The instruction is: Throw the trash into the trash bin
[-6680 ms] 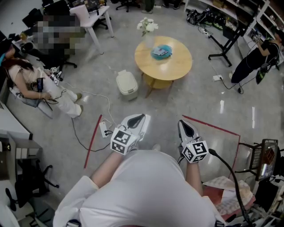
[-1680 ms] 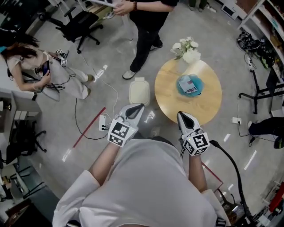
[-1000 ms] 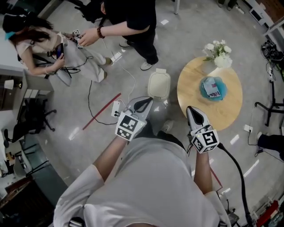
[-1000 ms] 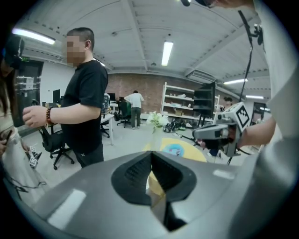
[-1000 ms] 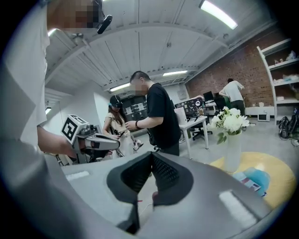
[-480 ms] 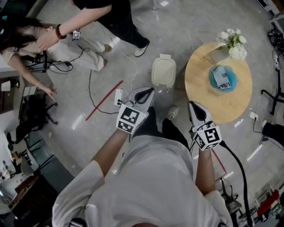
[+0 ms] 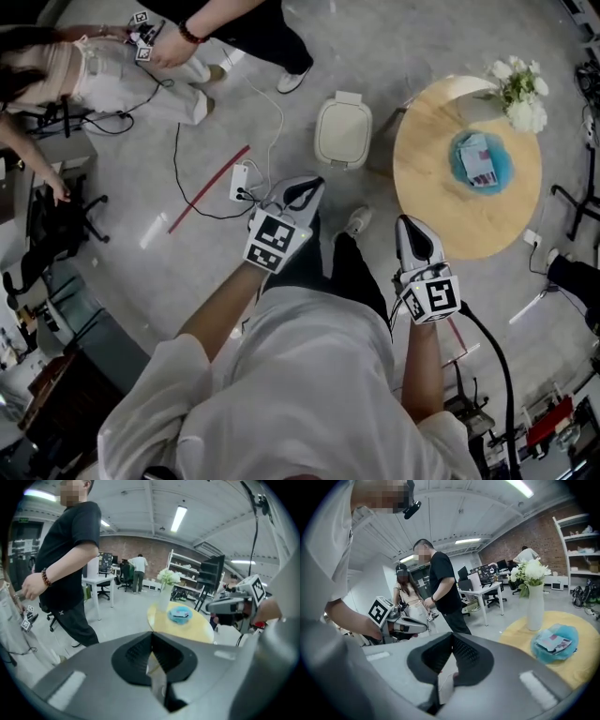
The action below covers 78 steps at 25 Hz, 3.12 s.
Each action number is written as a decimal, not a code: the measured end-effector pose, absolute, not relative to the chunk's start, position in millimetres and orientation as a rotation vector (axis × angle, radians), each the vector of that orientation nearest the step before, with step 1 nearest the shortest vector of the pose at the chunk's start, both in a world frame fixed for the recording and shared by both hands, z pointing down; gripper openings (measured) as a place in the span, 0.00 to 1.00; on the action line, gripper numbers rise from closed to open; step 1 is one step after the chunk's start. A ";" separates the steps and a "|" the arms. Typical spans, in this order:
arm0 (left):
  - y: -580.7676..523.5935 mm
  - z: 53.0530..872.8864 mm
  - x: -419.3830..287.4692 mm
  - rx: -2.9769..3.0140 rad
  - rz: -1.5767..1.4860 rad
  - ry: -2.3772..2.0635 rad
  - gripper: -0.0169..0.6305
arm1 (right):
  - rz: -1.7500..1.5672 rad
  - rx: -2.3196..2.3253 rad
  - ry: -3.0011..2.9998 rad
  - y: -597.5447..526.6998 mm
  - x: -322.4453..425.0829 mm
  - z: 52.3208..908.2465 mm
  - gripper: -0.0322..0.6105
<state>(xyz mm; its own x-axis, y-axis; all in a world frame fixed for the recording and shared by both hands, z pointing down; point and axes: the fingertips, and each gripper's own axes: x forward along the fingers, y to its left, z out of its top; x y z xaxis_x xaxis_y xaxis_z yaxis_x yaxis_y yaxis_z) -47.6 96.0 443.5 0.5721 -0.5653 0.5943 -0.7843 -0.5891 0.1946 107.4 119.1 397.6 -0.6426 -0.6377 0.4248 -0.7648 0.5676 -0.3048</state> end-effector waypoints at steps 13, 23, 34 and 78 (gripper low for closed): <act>86.5 561.8 -49.7 2.242 0.762 -1.054 0.03 | 0.755 1.237 -2.464 106.6 108.3 470.9 0.05; 81.9 639.1 -42.3 2.208 0.805 -1.008 0.03 | 0.800 1.249 -2.423 104.6 113.1 529.3 0.05; 95.2 736.8 -32.0 2.138 0.875 -0.939 0.03 | 0.822 1.230 -2.385 109.9 96.6 598.6 0.05; 97.9 1006.0 -0.3 1.932 1.179 -0.770 0.03 | 1.036 1.193 -2.258 95.1 78.3 821.5 0.05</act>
<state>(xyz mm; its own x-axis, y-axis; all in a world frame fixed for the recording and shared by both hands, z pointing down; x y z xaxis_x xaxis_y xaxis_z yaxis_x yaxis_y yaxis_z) -0.3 97.9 1006.0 0.3996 -0.1146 0.9095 -0.7871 -0.5515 0.2763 78.3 95.1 821.5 -0.5660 -0.5417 0.6215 -0.8244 0.3669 -0.4310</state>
